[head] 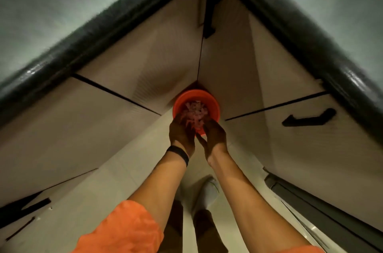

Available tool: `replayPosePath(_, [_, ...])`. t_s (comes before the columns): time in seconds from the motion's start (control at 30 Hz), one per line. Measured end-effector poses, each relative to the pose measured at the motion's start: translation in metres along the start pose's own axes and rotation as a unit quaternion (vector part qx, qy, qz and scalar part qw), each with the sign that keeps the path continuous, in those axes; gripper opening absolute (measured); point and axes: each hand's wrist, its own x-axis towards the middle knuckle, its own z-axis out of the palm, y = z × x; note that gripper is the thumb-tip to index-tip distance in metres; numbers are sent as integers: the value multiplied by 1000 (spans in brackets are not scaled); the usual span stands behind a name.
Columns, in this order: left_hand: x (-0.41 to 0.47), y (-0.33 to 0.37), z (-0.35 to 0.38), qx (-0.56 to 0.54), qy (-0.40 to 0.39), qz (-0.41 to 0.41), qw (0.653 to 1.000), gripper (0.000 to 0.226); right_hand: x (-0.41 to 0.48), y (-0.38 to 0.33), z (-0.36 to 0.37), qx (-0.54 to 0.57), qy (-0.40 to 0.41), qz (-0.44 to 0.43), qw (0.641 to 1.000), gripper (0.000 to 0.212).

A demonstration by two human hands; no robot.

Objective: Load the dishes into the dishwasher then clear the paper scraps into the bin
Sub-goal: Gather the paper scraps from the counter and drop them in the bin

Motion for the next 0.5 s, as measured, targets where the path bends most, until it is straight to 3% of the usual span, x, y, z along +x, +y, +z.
replayPosePath(0.17, [-91, 23, 15, -15, -21, 5, 1000, 32, -93, -43, 5, -94, 11, -51, 994, 17])
replayPosePath(0.27, [-159, 43, 26, -6, -62, 30, 998, 45, -160, -78, 10, -83, -63, -88, 991, 23])
replayPosePath(0.5, [-298, 76, 57, -11, -166, 97, 981, 43, -290, -145, 5, -91, -134, -205, 965, 22])
